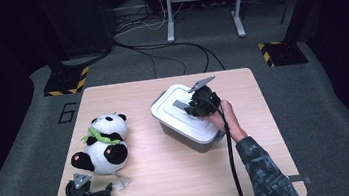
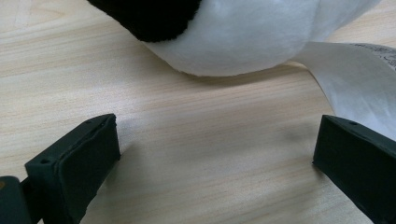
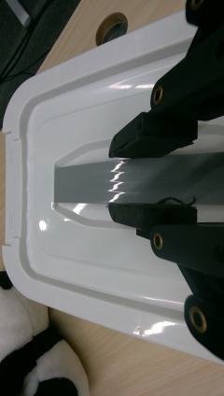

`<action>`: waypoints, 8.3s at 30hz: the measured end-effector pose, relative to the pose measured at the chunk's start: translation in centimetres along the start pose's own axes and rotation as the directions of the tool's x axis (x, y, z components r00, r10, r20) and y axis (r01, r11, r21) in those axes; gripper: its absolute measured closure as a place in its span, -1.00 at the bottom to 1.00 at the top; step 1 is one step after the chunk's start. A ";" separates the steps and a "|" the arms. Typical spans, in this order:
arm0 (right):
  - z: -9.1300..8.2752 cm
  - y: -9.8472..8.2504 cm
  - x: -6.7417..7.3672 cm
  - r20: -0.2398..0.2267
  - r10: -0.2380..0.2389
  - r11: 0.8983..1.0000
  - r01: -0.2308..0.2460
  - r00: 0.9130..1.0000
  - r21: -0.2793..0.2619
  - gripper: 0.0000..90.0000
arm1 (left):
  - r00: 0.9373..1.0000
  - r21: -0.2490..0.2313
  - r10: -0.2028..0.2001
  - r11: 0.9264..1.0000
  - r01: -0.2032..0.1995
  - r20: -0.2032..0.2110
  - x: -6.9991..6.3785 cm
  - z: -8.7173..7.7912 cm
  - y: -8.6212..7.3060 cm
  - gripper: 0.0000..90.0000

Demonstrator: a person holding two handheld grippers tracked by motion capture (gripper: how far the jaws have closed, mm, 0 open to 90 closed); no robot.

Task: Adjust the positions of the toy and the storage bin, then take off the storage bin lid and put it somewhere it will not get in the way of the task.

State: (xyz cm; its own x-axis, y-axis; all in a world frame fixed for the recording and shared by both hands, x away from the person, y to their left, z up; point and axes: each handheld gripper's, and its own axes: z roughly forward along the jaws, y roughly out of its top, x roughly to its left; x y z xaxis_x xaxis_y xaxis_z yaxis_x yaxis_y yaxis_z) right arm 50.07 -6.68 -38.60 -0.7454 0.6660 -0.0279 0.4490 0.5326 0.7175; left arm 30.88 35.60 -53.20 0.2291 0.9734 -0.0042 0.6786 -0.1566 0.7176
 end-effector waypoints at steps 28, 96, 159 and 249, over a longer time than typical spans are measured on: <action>0.6 0.9 4.3 0.011 0.021 0.999 -0.021 1.000 0.027 0.41 | 1.000 -0.007 -0.001 1.000 0.001 0.000 0.0 0.1 0.0 -1.00; -3.2 2.0 4.4 0.046 0.003 0.997 0.001 0.999 -0.078 0.48 | 1.000 -0.011 -0.005 1.000 0.005 0.003 -0.1 0.1 0.0 -1.00; -13.6 -11.0 -5.3 0.354 0.318 0.947 -0.274 0.880 -0.169 0.48 | 1.000 -0.010 0.002 1.000 -0.002 0.007 -0.1 0.1 0.0 -1.00; -1.8 -17.3 -9.2 0.427 0.548 0.828 -0.540 0.719 -0.152 0.15 | 1.000 -0.008 0.004 1.000 -0.003 0.010 -0.1 0.1 0.0 -1.00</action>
State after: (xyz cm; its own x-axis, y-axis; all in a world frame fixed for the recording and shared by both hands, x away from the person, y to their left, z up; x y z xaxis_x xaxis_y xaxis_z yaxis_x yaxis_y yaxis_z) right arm 48.28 -22.93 -49.54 -0.0799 0.9939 0.0762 0.6991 0.0014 0.7150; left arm 30.89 35.50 -53.25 0.2382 0.9712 -0.0083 0.6723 -0.1587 0.7231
